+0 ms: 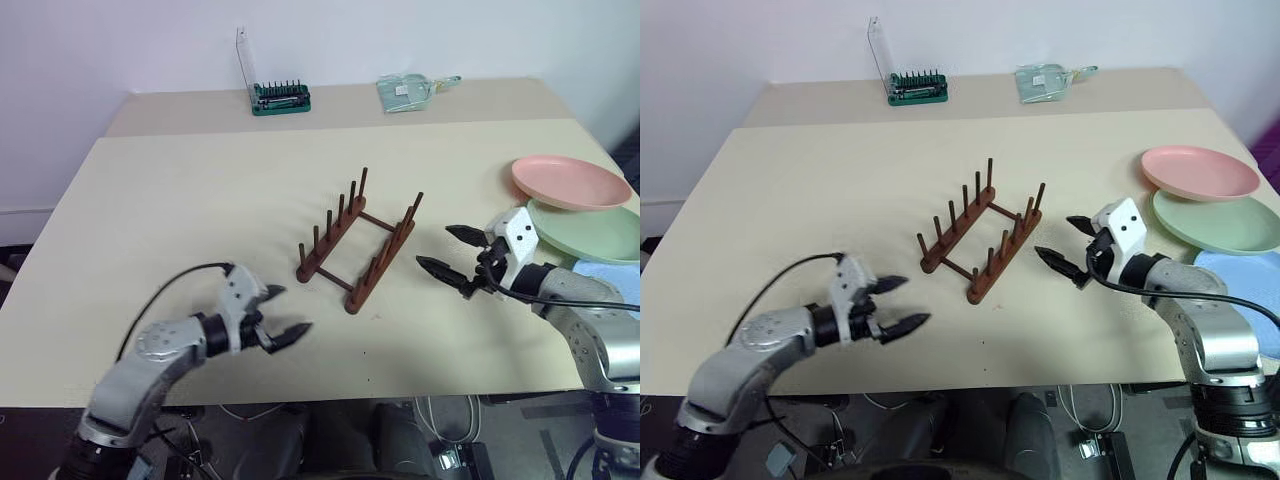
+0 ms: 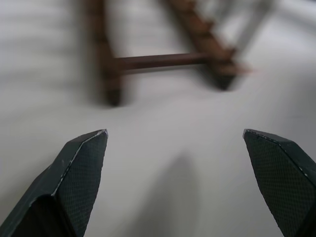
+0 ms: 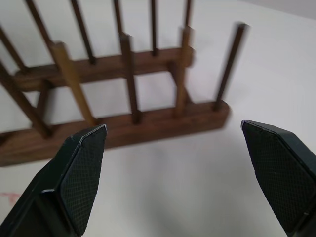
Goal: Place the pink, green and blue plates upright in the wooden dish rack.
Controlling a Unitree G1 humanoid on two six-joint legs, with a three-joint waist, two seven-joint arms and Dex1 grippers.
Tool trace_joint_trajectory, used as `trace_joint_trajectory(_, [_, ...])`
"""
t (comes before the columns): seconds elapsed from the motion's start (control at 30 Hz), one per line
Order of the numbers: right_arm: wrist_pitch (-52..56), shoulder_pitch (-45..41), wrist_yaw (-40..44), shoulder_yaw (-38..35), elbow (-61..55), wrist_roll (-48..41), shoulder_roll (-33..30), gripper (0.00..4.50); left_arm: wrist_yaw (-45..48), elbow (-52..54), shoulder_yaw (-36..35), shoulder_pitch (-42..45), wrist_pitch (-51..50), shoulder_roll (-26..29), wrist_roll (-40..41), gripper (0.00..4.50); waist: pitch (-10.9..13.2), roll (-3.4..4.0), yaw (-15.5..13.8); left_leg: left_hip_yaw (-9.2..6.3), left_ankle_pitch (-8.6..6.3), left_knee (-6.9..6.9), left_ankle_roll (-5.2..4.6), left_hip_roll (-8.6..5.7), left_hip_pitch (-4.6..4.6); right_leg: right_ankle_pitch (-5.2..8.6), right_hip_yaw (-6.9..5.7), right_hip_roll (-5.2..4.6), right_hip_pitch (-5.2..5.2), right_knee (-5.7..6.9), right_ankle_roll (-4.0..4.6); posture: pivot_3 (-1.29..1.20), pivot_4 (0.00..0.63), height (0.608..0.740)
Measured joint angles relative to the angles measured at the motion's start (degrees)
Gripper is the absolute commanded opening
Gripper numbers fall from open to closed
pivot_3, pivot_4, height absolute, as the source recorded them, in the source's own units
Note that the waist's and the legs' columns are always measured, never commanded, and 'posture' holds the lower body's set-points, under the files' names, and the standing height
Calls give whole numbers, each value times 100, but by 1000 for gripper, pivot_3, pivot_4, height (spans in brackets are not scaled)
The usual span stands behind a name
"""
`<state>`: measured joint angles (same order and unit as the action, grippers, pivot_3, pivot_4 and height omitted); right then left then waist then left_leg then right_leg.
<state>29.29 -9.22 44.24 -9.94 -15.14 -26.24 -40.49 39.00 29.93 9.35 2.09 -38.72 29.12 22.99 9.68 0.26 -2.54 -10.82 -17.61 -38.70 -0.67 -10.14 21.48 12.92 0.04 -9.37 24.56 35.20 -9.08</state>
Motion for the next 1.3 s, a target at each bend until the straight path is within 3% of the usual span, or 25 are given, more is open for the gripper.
trace_joint_trajectory(0.17, [84,48,24,-5,-203,-105,-21,4454,-759,-86,1019,615,-250,-748,-607,4500,0,-2,7,2,0,-1,-1,-1,-1,0,0,-1,-2,-4,-1,0,150,740])
trace_joint_trajectory(0.37, [232,173,62,0,-290,-158,-96,4454,-1810,-417,1474,837,-942,-1878,-994,4500,2,-4,7,3,1,0,0,0,0,0,0,0,0,-4,-2,0,150,740])
trace_joint_trajectory(0.47, [254,-2,60,44,-277,-156,-96,4500,-2189,-488,1462,836,-1041,-2163,-1122,3662,2,-4,10,4,0,-1,-1,0,-3,0,0,0,-2,-2,-2,0,150,740])
trace_joint_trajectory(0.67, [279,-91,60,85,-277,-156,-96,4500,-2469,-547,1343,816,-846,-2153,-1322,830,1,-5,1,4,1,-1,1,1,-3,0,0,1,-3,-2,-2,0,150,740])
trace_joint_trajectory(0.77, [289,17,93,87,-292,-155,-121,4500,-2414,-674,1331,956,-711,-1963,-1406,799,0,-4,-3,5,1,-3,1,1,-3,0,0,1,-4,-2,-2,0,150,740])
trace_joint_trajectory(0.9, [350,427,210,30,-376,-135,-429,4500,-1658,-1210,1344,1311,100,-1287,-1479,799,-1,-3,-1,4,2,-3,3,1,-3,0,0,2,0,2,-2,0,150,740])
trace_joint_trajectory(1.03, [420,911,272,-67,-633,-158,-550,4500,101,-2540,1266,2215,1355,-654,-1265,799,0,-3,-17,4,1,-4,1,-1,2,0,-2,0,1,-1,-2,0,150,740])
trace_joint_trajectory(1.13, [478,1230,223,-152,-939,-205,-549,4500,1348,-3869,1266,3052,2228,-653,-1224,799,3,-6,-40,3,0,-7,-2,-5,7,0,-3,-2,2,-6,-3,0,150,740])
trace_joint_trajectory(1.3, [495,1681,-93,-362,-1416,-220,-332,4500,2387,-5726,1292,4133,3473,-1066,-1369,799,6,-13,-56,3,-2,-7,-6,-4,10,0,-4,-2,3,-16,-4,0,150,740])
